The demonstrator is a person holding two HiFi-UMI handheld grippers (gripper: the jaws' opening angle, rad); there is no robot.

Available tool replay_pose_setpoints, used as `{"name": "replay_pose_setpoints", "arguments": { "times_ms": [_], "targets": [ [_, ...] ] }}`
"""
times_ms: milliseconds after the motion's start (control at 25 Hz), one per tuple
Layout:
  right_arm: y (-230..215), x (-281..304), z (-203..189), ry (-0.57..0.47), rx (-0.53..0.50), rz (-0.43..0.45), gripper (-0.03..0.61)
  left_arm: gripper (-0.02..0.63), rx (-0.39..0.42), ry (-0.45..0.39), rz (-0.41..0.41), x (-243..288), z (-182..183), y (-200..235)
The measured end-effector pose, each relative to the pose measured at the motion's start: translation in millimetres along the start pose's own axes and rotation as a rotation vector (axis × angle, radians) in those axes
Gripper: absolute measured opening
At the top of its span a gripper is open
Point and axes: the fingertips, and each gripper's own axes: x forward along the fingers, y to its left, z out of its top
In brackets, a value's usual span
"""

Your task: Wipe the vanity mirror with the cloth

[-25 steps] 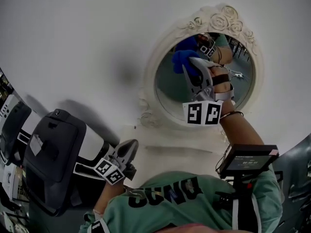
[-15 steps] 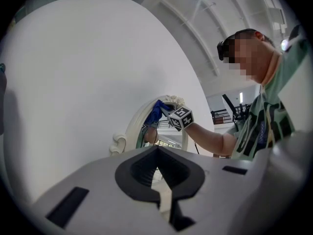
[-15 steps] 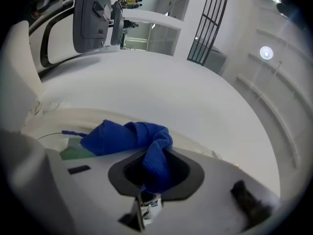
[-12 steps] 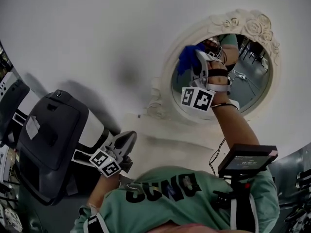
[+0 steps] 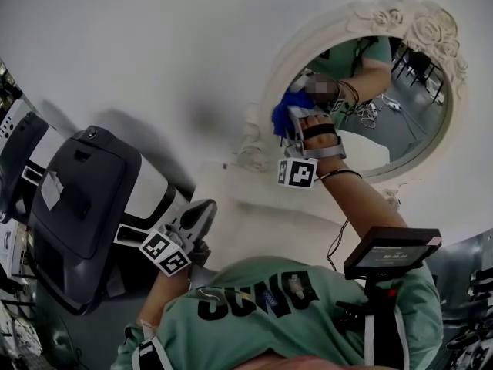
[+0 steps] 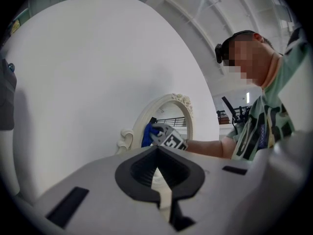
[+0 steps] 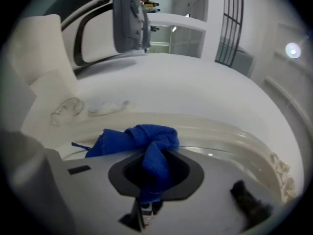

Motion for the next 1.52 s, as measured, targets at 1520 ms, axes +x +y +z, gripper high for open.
{"name": "replay_pose_setpoints", "arguments": {
  "times_ms": [1520],
  "targets": [
    [-220.7, -34.7, -86.3, 0.136, 0.123, -0.310, 0.051, 0.009, 0.048, -0.036, -0.010, -3.8, 21.4, -12.9]
  ]
}}
